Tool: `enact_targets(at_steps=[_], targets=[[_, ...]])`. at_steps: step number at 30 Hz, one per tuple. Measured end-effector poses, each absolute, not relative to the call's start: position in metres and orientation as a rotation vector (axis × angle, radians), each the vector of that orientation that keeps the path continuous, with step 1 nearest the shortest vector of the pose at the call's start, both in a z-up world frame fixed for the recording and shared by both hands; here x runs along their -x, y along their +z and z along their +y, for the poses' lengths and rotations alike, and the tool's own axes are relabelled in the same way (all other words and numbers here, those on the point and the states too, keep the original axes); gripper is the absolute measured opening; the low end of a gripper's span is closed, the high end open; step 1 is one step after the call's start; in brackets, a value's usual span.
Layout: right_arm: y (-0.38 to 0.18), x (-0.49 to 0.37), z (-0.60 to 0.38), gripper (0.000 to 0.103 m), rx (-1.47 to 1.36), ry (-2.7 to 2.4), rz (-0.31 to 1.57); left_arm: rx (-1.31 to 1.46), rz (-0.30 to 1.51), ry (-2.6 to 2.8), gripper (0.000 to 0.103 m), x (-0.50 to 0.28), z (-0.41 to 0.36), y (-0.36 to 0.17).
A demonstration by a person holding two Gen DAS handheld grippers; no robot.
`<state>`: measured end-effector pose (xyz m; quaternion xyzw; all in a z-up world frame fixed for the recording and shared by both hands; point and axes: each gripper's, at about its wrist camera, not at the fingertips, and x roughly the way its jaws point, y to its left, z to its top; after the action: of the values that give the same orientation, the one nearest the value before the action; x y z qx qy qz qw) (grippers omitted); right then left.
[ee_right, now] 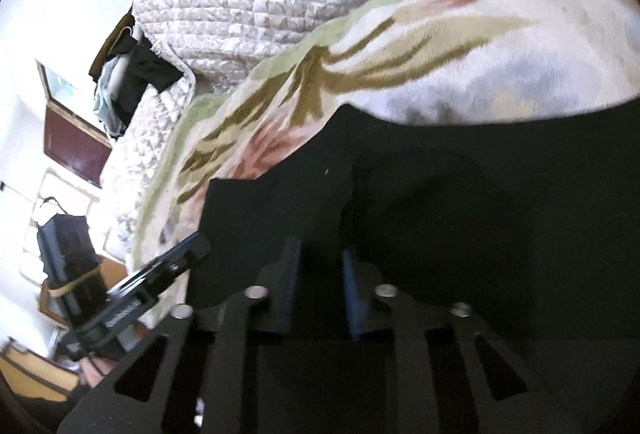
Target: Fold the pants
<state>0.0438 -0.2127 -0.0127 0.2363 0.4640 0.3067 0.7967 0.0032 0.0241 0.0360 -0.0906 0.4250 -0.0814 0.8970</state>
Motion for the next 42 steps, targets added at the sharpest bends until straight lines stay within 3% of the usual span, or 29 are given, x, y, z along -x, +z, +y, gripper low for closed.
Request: enact_targets(at_steps=[2, 8, 12, 27, 31, 42], targets=[[-0.011, -0.036, -0.212, 0.002, -0.507, 0.670, 0.998, 0.186, 0.879, -0.168, 0.031, -0.002, 0.025, 0.036], [0.011, -0.013, -0.222, 0.002, -0.506, 0.651, 0.904, 0.189, 0.858, -0.176, 0.031, 0.002, 0.026, 0.041], [-0.014, -0.021, -0.228, 0.002, -0.497, 0.551, 0.992, 0.185, 0.874, -0.190, 0.031, 0.001, 0.024, 0.037], [-0.005, -0.014, -0.234, 0.002, -0.484, 0.497, 0.958, 0.263, 0.822, -0.286, 0.031, -0.025, 0.013, 0.043], [-0.005, -0.012, -0.235, 0.002, -0.475, 0.482, 0.963, 0.278, 0.894, -0.318, 0.039, -0.045, 0.005, 0.026], [0.014, 0.007, -0.241, 0.003, -0.371, 0.470, 0.902, 0.147, 0.884, -0.325, 0.042, -0.004, -0.008, 0.029]])
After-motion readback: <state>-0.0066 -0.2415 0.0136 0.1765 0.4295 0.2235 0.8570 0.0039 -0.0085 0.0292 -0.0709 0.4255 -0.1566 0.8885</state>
